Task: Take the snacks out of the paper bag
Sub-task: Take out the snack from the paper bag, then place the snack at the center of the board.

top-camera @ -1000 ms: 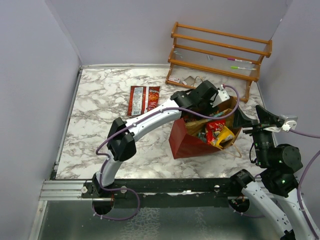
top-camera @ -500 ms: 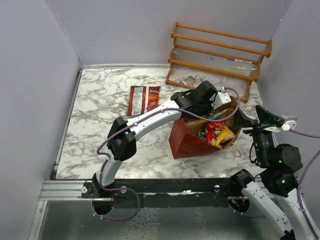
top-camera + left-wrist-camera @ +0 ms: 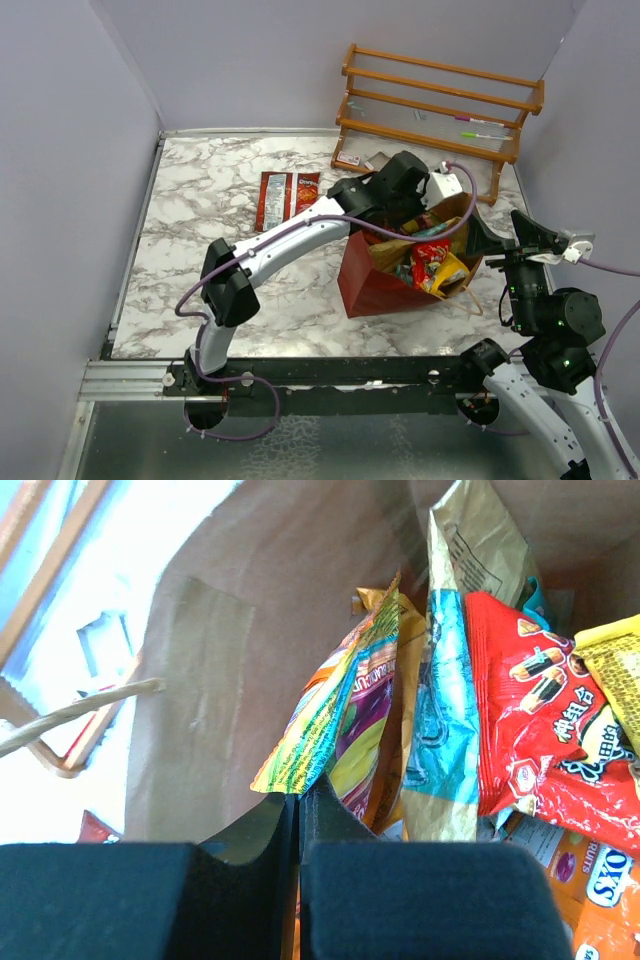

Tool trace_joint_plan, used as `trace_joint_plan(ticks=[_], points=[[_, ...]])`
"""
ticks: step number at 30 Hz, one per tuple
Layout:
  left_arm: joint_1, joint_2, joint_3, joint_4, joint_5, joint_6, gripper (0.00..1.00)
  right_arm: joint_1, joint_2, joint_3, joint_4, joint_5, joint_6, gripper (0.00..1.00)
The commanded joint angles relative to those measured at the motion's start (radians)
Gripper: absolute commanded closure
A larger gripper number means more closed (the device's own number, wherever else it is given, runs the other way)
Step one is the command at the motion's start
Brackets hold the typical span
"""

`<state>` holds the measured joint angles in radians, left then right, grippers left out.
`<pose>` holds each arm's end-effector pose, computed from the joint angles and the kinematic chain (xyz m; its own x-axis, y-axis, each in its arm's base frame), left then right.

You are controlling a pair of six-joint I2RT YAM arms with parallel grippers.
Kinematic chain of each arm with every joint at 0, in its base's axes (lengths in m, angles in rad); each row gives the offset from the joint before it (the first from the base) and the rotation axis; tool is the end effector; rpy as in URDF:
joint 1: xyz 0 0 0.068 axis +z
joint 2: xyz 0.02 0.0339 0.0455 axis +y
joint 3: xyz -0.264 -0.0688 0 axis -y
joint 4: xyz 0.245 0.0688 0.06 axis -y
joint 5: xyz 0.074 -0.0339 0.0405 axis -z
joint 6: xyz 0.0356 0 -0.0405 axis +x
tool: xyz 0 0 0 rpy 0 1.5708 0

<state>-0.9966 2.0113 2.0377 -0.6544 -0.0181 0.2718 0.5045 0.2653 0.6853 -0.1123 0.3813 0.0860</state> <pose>0.2529 -0.3897 0.3544 -0.0842 0.6243 -0.7766 0.8867 0.4025 0.2275 0.0646 0.0205 0.3698 0.2523 0.2304 -0.9398 -0.1605 0.9678 0.1941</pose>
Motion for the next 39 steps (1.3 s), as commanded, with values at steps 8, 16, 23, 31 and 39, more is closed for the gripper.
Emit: trace_joint_plan(ticks=[8, 16, 23, 31, 39], points=[[0.005, -0.232, 0.034, 0.109, -0.061, -0.044, 1.0, 0.0, 0.0, -0.007, -0.006, 0.043, 0.009, 0.09], [0.016, -0.408, -0.002, 0.186, -0.093, -0.072, 1.0, -0.001, -0.001, -0.013, 0.006, 0.045, 0.009, 0.01], [0.08, -0.528, -0.013, 0.222, -0.156, -0.121, 1.0, 0.0, 0.018, -0.011, 0.01, 0.037, 0.009, 0.01], [0.271, -0.635, -0.134, 0.2, -0.277, -0.2, 1.0, 0.0, 0.025, -0.014, 0.012, 0.028, 0.015, 0.01], [0.491, -0.638, -0.354, 0.236, -0.316, -0.223, 1.0, 0.0, 0.041, -0.013, 0.008, 0.009, 0.021, 0.01]])
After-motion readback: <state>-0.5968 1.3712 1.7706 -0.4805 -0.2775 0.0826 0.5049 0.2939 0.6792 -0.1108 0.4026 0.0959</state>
